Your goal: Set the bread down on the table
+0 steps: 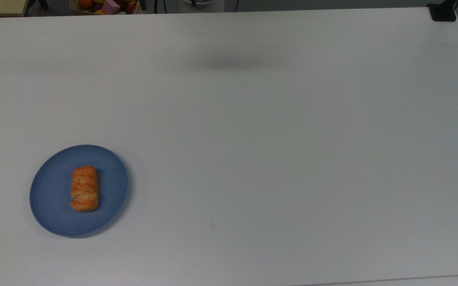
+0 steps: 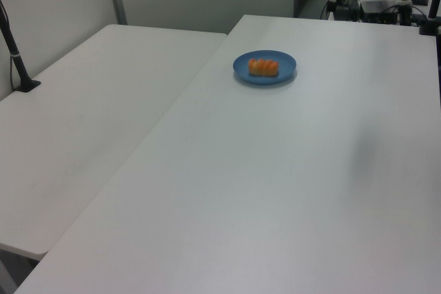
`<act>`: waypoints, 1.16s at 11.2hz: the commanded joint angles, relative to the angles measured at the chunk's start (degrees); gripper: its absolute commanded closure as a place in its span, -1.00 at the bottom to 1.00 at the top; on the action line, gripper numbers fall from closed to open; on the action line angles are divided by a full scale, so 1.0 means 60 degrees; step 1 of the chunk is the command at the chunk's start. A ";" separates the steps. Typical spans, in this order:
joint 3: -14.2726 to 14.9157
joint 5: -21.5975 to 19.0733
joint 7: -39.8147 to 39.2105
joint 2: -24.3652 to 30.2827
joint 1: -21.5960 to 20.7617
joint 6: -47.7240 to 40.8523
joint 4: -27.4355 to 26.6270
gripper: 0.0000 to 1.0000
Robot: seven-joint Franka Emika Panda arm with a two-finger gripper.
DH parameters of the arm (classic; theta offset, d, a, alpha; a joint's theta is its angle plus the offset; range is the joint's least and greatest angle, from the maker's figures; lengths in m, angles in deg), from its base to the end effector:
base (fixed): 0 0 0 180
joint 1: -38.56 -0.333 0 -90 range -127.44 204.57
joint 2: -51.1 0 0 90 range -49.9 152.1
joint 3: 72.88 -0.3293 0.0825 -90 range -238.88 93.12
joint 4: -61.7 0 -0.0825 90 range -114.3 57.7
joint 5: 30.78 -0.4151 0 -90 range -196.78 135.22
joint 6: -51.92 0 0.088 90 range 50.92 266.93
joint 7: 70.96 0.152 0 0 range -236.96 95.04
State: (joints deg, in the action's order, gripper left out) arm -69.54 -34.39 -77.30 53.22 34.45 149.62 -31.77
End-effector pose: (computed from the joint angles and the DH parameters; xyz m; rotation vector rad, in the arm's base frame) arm 0.5913 0.0161 0.5967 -3.0716 -0.1830 -0.1753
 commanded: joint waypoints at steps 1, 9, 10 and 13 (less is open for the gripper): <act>0.0162 -0.0088 -0.0072 0.0117 -0.0135 0.0181 -0.0169 -1.00; 0.0162 -0.0058 -0.0145 0.0058 -0.0047 0.0050 -0.0169 -1.00; 0.0162 -0.0058 -0.0101 0.0043 -0.0047 0.0050 -0.0155 -1.00; 0.0162 -0.0058 -0.0131 -0.0118 0.0026 0.0064 -0.0052 -1.00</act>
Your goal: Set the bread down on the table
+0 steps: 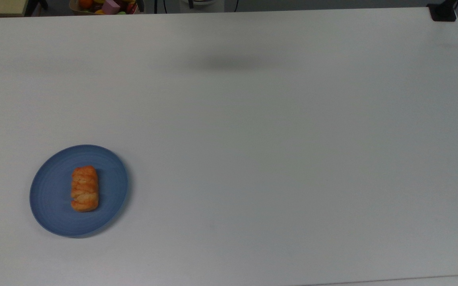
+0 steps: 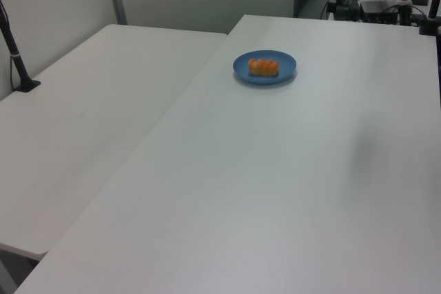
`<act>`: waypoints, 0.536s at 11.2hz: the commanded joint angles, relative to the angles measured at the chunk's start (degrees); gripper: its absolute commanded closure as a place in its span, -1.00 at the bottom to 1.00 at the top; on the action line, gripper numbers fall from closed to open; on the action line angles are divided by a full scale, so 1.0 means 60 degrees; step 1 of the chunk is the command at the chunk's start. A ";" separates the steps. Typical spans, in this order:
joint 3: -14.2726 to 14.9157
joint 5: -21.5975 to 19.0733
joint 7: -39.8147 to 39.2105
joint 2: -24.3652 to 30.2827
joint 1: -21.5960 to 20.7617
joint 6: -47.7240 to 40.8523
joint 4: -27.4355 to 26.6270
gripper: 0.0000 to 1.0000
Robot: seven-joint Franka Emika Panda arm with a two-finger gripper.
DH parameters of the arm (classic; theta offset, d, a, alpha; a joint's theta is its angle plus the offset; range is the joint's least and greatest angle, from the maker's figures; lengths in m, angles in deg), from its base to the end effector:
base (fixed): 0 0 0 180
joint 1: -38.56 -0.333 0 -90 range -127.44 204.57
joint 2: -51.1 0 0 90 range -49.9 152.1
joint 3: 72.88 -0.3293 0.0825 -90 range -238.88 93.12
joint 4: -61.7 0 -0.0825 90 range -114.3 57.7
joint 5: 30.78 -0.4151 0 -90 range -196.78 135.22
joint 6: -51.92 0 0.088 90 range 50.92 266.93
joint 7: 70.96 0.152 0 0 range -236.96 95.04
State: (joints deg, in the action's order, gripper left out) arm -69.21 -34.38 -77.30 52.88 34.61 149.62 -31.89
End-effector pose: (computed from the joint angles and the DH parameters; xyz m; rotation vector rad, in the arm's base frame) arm 0.5928 0.0111 0.5921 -3.0735 -0.1696 -0.1633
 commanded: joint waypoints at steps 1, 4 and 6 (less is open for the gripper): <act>0.0106 -0.0030 -0.0159 -0.0105 0.0000 0.0108 -0.0032 -1.00; 0.0135 0.0014 -0.0438 -0.0894 0.0087 0.0181 0.0450 -1.00; 0.0194 0.0043 -0.0482 -0.1377 0.0189 0.0196 0.0872 -1.00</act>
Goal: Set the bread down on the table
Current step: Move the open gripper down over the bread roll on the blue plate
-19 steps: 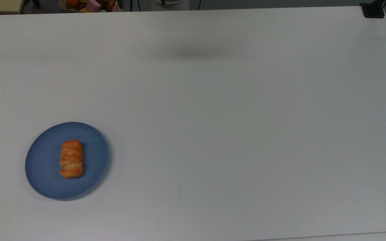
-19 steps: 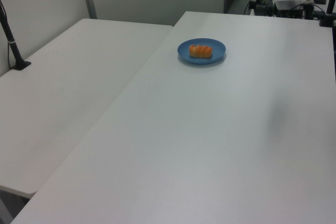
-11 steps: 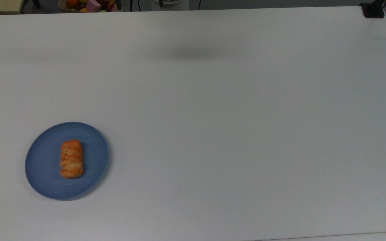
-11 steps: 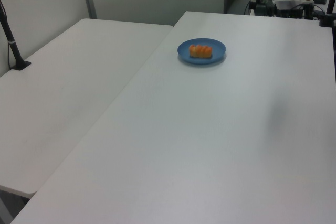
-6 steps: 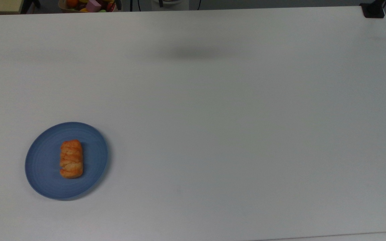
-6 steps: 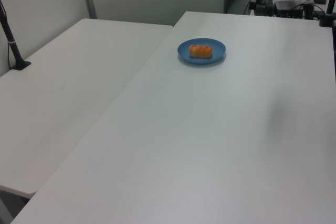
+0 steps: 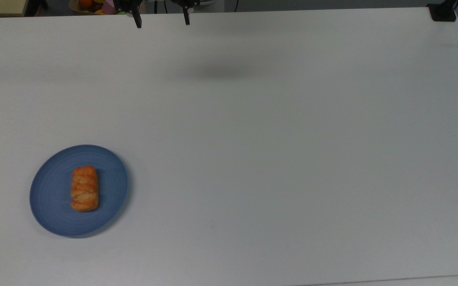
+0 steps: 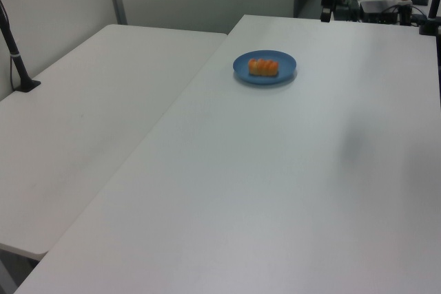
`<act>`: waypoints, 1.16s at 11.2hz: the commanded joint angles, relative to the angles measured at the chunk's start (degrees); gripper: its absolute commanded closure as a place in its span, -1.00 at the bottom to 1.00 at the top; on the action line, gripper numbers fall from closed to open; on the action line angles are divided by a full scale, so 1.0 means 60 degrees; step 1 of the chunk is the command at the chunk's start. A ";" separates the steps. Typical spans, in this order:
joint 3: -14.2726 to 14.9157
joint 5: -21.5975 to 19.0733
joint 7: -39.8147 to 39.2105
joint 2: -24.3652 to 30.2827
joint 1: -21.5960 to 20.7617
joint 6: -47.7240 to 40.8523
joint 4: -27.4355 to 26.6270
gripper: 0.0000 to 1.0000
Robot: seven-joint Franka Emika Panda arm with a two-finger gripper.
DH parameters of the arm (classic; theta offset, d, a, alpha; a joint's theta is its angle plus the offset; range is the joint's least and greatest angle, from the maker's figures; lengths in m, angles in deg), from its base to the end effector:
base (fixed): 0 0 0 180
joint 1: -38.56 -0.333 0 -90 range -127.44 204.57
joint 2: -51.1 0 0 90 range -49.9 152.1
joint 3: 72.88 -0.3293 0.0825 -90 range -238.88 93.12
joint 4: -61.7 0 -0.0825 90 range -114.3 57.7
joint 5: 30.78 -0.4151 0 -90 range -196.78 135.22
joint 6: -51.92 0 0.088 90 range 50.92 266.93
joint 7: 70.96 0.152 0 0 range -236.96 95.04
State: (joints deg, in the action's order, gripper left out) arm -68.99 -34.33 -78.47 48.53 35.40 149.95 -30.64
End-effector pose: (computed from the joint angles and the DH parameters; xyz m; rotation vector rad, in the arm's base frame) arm 0.6140 0.0015 0.5583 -3.0810 -0.1719 -0.0905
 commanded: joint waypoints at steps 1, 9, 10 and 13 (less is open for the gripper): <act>0.0172 0.0019 -0.0243 -0.1076 0.0159 0.0128 0.1160 -1.00; 0.0085 -0.0010 -0.0652 -0.3584 0.1594 0.1473 0.3625 -1.00; 0.0085 -0.0024 -0.0885 -0.3817 0.1726 0.1809 0.3713 -1.00; 0.0099 -0.0010 -0.1369 -0.4505 0.1932 0.3023 0.3700 -1.00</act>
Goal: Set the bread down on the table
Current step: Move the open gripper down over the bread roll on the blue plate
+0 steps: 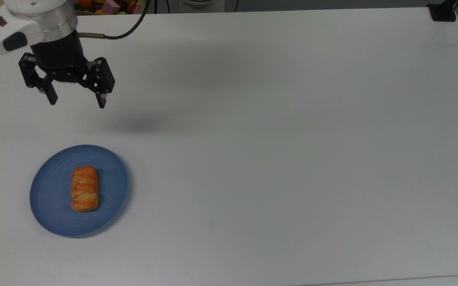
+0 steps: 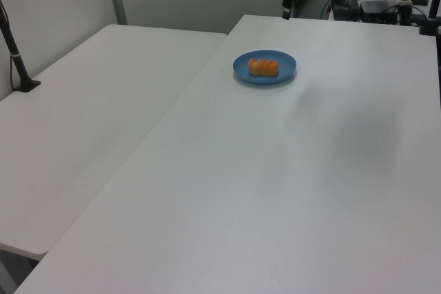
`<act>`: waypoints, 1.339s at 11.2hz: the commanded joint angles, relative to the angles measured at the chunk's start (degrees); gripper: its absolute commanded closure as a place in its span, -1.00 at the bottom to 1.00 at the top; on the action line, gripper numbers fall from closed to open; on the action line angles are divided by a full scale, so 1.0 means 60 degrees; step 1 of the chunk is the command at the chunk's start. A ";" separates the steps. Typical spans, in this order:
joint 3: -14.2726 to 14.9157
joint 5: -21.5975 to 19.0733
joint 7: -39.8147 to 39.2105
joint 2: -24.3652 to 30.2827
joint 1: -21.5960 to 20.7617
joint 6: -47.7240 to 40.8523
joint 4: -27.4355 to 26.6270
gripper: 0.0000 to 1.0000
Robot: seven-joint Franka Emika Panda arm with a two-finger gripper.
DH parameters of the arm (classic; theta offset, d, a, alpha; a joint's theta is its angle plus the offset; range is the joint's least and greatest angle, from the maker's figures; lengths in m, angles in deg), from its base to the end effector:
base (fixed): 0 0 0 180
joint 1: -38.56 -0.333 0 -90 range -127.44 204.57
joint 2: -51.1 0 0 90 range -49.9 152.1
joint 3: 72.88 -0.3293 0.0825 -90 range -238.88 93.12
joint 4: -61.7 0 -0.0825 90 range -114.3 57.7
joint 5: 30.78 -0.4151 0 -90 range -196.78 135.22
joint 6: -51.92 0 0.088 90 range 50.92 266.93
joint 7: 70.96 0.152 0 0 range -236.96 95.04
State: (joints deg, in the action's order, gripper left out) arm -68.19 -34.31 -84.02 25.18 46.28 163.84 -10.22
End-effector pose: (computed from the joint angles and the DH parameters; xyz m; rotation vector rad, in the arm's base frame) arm 0.7488 -0.1457 0.4931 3.0881 0.0125 0.3827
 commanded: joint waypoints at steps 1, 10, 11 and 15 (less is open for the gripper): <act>-0.0049 -0.0027 -0.0533 -0.0820 0.0178 0.1206 0.0254 -1.00; -0.0020 0.0016 -0.1149 -0.2856 0.0149 0.4886 0.0019 -1.00; -0.0020 0.0016 -0.1164 -0.2988 0.0120 0.5048 -0.0068 -1.00; -0.0020 0.0031 -0.1047 -0.3516 0.0076 0.6130 -0.0142 -1.00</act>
State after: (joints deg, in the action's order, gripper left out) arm -68.43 -34.30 -89.79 5.36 47.01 196.54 -10.33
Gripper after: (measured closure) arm 0.000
